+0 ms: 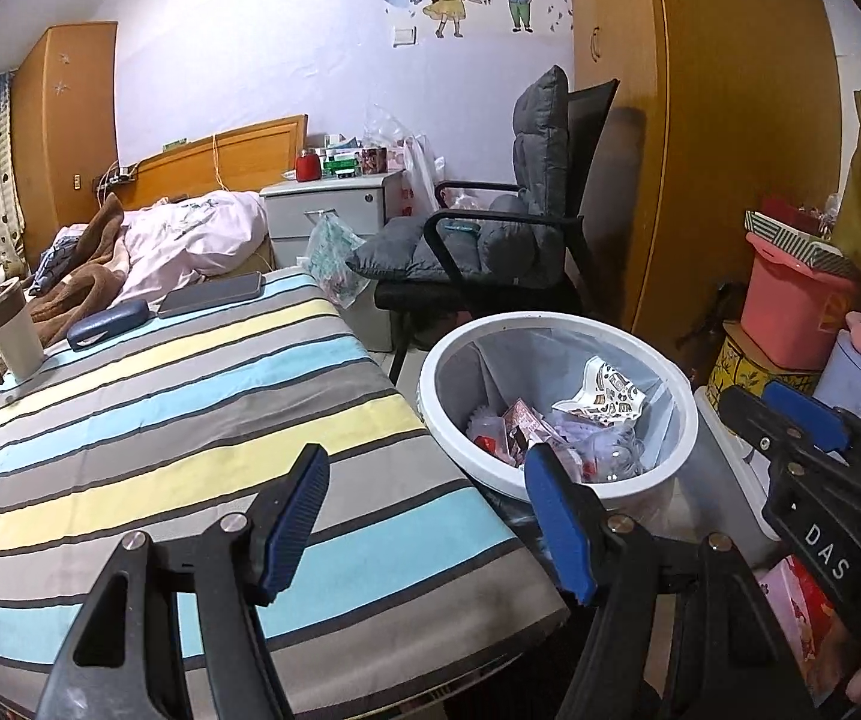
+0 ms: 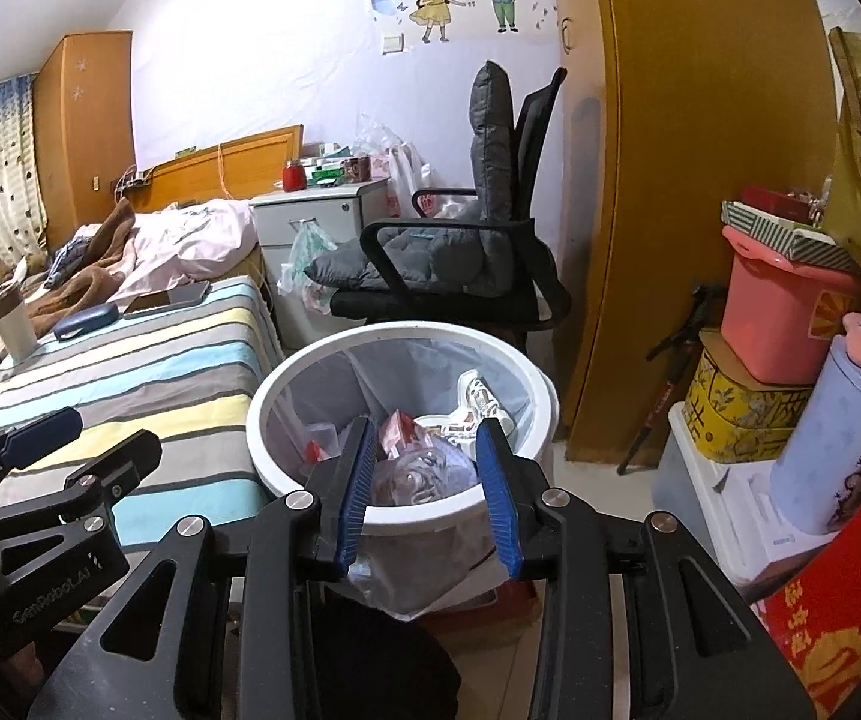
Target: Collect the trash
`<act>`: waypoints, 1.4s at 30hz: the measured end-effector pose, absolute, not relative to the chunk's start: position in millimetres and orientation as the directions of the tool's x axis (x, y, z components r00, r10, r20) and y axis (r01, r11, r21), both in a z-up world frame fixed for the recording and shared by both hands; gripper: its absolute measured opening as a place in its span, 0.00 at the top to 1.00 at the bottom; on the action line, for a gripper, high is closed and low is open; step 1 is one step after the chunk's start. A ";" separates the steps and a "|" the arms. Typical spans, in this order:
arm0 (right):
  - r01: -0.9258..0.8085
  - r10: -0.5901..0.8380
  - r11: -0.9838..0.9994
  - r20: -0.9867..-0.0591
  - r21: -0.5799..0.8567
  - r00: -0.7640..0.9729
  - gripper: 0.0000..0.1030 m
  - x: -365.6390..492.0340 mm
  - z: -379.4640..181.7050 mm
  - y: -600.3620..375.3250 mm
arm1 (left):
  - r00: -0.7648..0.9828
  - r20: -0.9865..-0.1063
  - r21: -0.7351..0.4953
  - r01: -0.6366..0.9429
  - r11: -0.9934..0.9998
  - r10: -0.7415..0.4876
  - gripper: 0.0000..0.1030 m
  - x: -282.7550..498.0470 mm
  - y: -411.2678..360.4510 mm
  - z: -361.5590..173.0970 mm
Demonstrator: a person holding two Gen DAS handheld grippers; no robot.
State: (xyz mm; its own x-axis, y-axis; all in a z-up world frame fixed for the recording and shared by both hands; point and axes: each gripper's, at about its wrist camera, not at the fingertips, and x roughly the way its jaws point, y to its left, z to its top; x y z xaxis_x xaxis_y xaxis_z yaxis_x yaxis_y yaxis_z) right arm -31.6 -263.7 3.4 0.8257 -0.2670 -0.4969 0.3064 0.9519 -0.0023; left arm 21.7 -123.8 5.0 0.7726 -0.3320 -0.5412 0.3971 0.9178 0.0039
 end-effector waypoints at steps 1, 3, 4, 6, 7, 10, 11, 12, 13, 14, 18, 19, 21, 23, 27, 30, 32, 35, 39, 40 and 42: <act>0.309 -0.271 0.951 -0.493 -0.004 0.827 0.64 -32.2 4.4 -263.6 | 0.774 -0.541 0.006 0.395 0.919 -0.329 0.32 21.6 -123.8 5.0; 0.313 -0.276 0.950 -0.489 -0.006 0.827 0.64 -33.7 4.2 -262.1 | 0.775 -0.541 0.005 0.391 0.920 -0.326 0.32 21.3 -123.2 4.5; 0.314 -0.277 0.949 -0.487 -0.006 0.828 0.64 -33.8 5.2 -262.3 | 0.775 -0.542 0.004 0.389 0.921 -0.325 0.32 21.2 -122.6 4.3; 0.316 -0.280 0.949 -0.484 -0.007 0.829 0.64 -33.9 5.8 -261.4 | 0.776 -0.542 0.004 0.385 0.923 -0.321 0.32 20.9 -122.0 4.2; 0.318 -0.281 0.948 -0.484 -0.007 0.829 0.64 -34.3 5.5 -260.9 | 0.777 -0.542 0.005 0.383 0.924 -0.319 0.32 20.8 -121.8 4.6; 0.319 -0.283 0.948 -0.482 -0.007 0.829 0.64 -34.8 6.2 -260.6 | 0.781 -0.537 0.010 0.382 0.924 -0.317 0.32 19.3 -122.1 6.0; 0.319 -0.283 0.948 -0.482 -0.010 0.829 0.64 -34.6 5.7 -260.6 | 0.782 -0.538 0.010 0.381 0.925 -0.316 0.32 19.2 -122.3 6.0; 0.319 -0.284 0.948 -0.482 -0.010 0.829 0.64 -34.6 6.0 -260.6 | 0.781 -0.538 0.010 0.383 0.924 -0.318 0.32 19.2 -122.1 5.9; 0.318 -0.283 0.948 -0.482 -0.010 0.829 0.64 -34.8 6.6 -260.5 | 0.781 -0.538 0.011 0.381 0.924 -0.316 0.32 19.1 -122.1 6.1; 0.319 -0.284 0.948 -0.482 -0.010 0.829 0.64 -34.8 6.0 -260.1 | 0.782 -0.538 0.010 0.378 0.926 -0.314 0.32 19.1 -121.8 6.0; 0.318 -0.283 0.948 -0.481 -0.009 0.830 0.64 -34.8 6.1 -260.5 | 0.783 -0.538 0.008 0.374 0.927 -0.311 0.32 17.5 -120.7 6.2; 0.318 -0.283 0.948 -0.482 -0.010 0.829 0.64 -34.7 6.1 -260.5 | 0.783 -0.538 0.008 0.375 0.927 -0.312 0.32 17.2 -120.3 6.5; 0.320 -0.287 0.947 -0.479 -0.012 0.830 0.64 -35.1 7.1 -260.3 | 0.784 -0.538 0.009 0.374 0.927 -0.311 0.32 17.0 -120.6 6.3; 0.318 -0.285 0.948 -0.479 -0.011 0.830 0.64 -35.0 7.3 -260.1 | 0.783 -0.538 0.008 0.374 0.927 -0.312 0.32 16.9 -119.9 6.6; 0.321 -0.286 0.947 -0.477 -0.010 0.831 0.64 -35.0 8.1 -260.0 | 0.782 -0.540 0.008 0.375 0.927 -0.311 0.32 16.9 -119.4 6.3; 0.320 -0.287 0.947 -0.477 -0.011 0.831 0.64 -35.2 8.5 -260.0 | 0.783 -0.540 0.007 0.372 0.928 -0.310 0.32 16.4 -118.8 6.7; 0.320 -0.286 0.947 -0.478 -0.011 0.831 0.64 -35.2 8.0 -259.9 | 0.783 -0.540 0.008 0.371 0.929 -0.308 0.32 16.3 -118.0 6.9; 0.320 -0.285 0.947 -0.477 -0.009 0.831 0.64 -34.6 8.8 -259.7 | 0.783 -0.542 0.008 0.370 0.929 -0.307 0.32 17.2 -118.0 6.9; 0.318 -0.284 0.948 -0.477 -0.009 0.832 0.64 -35.4 8.2 -258.7 | 0.783 -0.542 0.008 0.368 0.930 -0.305 0.32 16.5 -116.8 7.4; 0.317 -0.283 0.948 -0.478 -0.009 0.832 0.64 -35.2 7.9 -258.1 | 0.783 -0.542 0.009 0.369 0.929 -0.306 0.32 16.7 -116.9 7.5; 0.317 -0.283 0.948 -0.478 -0.010 0.832 0.64 -35.5 7.5 -257.6 | 0.783 -0.541 0.007 0.370 0.929 -0.307 0.32 17.1 -117.4 7.1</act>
